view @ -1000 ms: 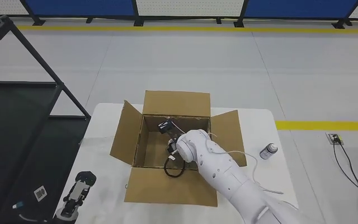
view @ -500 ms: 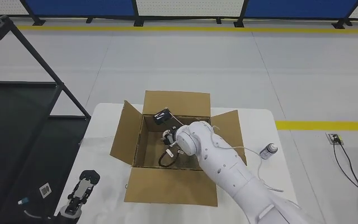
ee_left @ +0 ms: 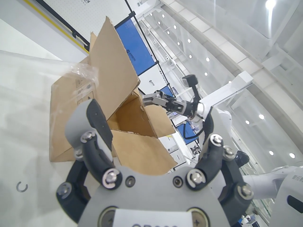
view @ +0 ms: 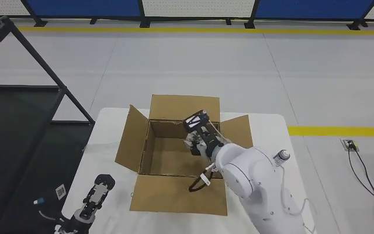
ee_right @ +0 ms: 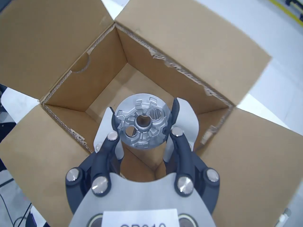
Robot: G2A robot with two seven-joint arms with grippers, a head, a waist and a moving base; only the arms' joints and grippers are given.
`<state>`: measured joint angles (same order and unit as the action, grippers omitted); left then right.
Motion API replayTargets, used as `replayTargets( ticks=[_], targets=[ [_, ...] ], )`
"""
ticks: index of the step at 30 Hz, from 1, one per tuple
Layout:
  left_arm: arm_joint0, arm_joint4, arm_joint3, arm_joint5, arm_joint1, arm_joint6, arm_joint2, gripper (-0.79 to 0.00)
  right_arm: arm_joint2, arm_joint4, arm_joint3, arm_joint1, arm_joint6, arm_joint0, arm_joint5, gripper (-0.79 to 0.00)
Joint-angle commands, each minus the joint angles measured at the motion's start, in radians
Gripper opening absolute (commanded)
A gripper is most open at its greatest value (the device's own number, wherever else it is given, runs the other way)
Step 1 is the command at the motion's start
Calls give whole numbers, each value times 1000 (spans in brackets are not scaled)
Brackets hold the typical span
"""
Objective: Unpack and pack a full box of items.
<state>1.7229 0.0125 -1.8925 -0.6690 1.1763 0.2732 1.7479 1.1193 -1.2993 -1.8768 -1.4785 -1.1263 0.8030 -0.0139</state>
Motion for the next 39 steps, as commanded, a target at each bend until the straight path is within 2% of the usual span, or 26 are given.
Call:
replayTargets(
  ticks=[1, 5, 9, 17, 22, 25, 33, 39],
  targets=[
    [-7, -5, 0, 4, 0, 6, -11, 0, 56, -40, -119, 10, -2, 55, 10, -785],
    [-20, -20, 0, 14, 1, 16, -32, 0, 191, -82, -303, 26, -4, 159, 35, -785],
    [-31, -31, -1, 23, 2, 22, -50, 0, 338, -71, -425, 39, -9, 266, 43, -785],
    [-49, -52, -10, 42, 3, 29, -78, 0, 587, 43, -467, 55, -12, 461, 24, -785],
    [-62, -70, -24, 58, 3, 44, -104, 0, 670, 86, -391, 65, -33, 538, -28, -785],
    [-74, -90, -32, 71, 4, 57, -132, 0, 681, 92, -305, 73, -71, 539, -71, -785],
    [-96, -124, -47, 91, 6, 57, -179, 0, 658, 85, -34, 89, -63, 462, -103, -785],
    [-96, -124, -47, 91, 6, 57, -179, 0, 643, 48, 95, 100, -36, 407, -100, -785]
  ],
)
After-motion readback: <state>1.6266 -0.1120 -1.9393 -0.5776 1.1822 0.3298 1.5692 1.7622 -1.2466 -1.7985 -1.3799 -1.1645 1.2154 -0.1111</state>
